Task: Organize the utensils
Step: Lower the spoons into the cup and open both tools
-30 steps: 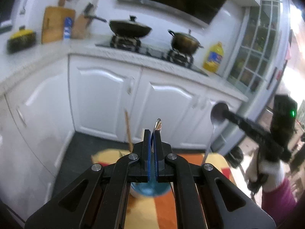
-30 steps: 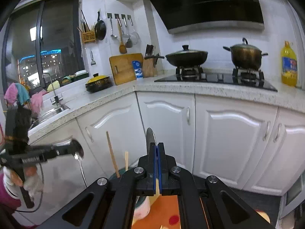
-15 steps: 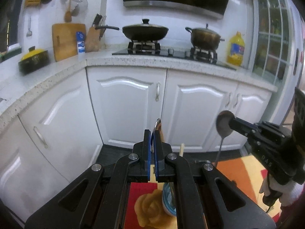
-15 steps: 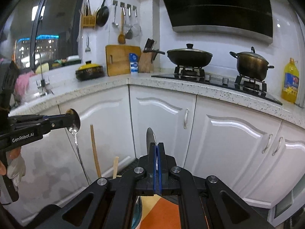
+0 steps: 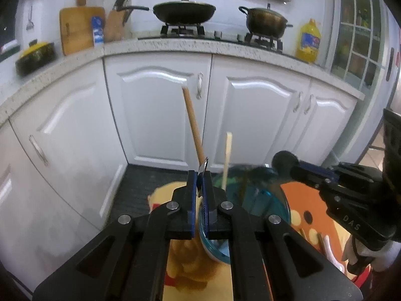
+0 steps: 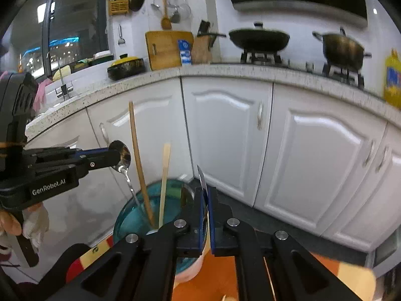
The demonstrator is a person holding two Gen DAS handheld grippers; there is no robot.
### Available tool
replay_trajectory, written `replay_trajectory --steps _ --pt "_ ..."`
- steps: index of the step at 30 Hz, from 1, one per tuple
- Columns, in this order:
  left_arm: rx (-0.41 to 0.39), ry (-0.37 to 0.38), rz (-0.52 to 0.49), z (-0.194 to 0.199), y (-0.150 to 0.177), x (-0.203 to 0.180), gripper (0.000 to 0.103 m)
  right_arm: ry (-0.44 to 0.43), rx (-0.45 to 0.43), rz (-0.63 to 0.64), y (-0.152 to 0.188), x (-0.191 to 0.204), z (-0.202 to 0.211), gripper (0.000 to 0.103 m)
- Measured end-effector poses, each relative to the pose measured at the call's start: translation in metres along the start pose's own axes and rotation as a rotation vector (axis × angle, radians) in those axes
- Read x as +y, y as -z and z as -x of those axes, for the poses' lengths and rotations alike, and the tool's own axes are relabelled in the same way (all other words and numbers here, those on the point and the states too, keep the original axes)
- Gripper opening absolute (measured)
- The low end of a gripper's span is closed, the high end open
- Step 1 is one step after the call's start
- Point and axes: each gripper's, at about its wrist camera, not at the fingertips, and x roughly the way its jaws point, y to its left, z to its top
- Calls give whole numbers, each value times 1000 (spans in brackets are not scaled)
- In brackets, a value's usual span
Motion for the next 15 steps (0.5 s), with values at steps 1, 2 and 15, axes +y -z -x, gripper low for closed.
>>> replay_trajectory --steps 1,2,15 --pt "2 -1 -1 0 2 -2 2 -14 18 -11 3 -1 -2 4" --pt "3 -4 -2 -1 3 -4 2 -24 35 -21 6 -2 -3 3" --pt "0 -13 24 10 6 -10 54 -44 53 -77 11 -3 16 25"
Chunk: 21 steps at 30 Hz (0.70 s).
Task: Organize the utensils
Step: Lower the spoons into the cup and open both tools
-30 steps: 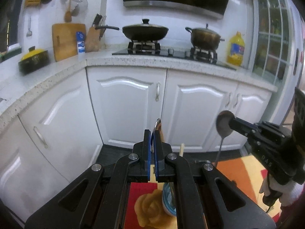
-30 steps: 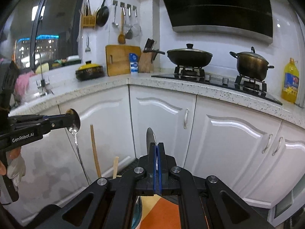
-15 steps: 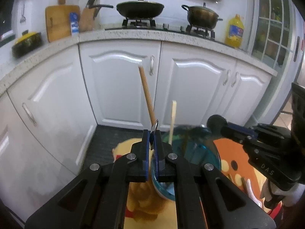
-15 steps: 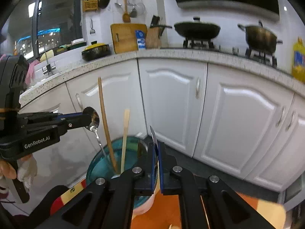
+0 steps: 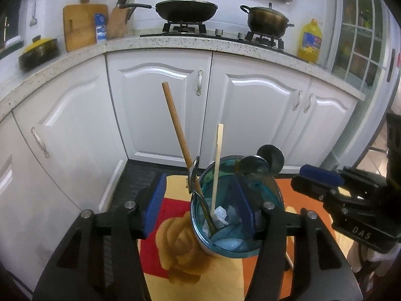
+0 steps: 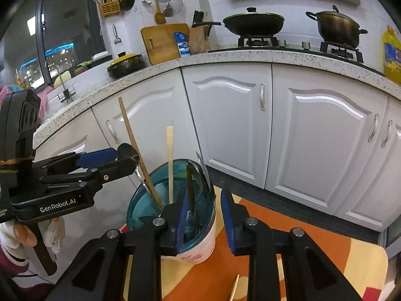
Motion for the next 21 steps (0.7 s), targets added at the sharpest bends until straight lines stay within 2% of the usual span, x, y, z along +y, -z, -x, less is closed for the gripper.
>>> replay_trajectory --steps 14,21 --pt "-25 -14 7 26 8 -10 54 37 1 -23 12 9 19 28" --pt "-46 -17 -30 39 15 -25 54 67 -1 -35 21 8 36 33"
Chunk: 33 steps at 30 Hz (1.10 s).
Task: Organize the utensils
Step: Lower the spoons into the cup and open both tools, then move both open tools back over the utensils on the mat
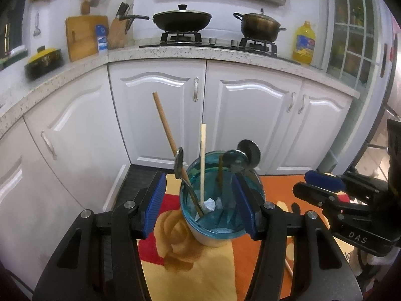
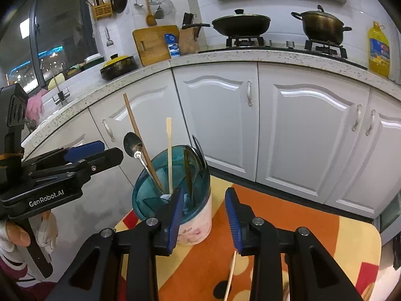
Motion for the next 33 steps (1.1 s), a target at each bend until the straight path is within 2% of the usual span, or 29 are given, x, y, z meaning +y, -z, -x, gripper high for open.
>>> replay_trajectory --steps 10,17,26,31,33 --pt "-7 36 -46 17 11 -25 54 51 20 -18 21 -14 25 36" --pt "29 156 -51 19 26 -43 54 117 50 -67 47 -44 48 38" --pt "180 245 -59 -12 58 -74 54 158 136 -192 93 -94 61 39" --pt "278 270 -55 -36 75 -89 54 163 204 -228 118 -110 52 39" --pt "316 281 -36 -47 81 -92 54 155 228 -239 127 -113 45 35"
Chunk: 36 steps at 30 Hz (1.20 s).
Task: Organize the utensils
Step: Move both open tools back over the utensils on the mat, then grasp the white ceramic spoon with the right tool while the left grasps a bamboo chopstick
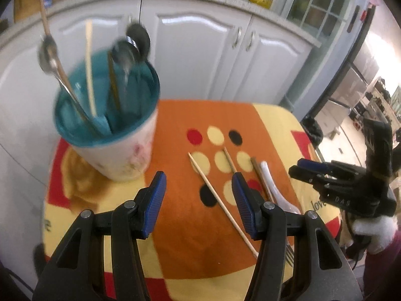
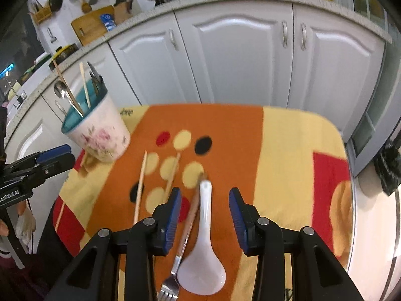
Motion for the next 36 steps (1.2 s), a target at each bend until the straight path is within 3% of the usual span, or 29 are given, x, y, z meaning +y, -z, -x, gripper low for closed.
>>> replay_trajectory --steps 7,14,22,27,32,33,35,36 --pt "80 4 47 -35 4 5 54 21 60 29 12 0 -24 27" --pt "117 -7 72 -61 2 10 54 12 107 4 7 -12 -54 26" --pt "151 -22 84 -88 -3 9 54 -50 99 -10 -1 -20 -63 25" --pt "159 -34 80 -101 -7 5 54 -47 86 24 -3 -17 -66 13" --pt "162 -17 50 -106 -12 -1 53 -66 77 15 -1 -20 -61 12" --pt "162 -3 41 -107 -13 -1 49 -69 73 9 0 -21 -58 12" --pt "174 5 20 -109 -13 -3 16 -83 55 -9 1 -24 -51 12" --pt "181 9 12 -109 -12 -3 11 -84 45 -12 1 -24 -47 12"
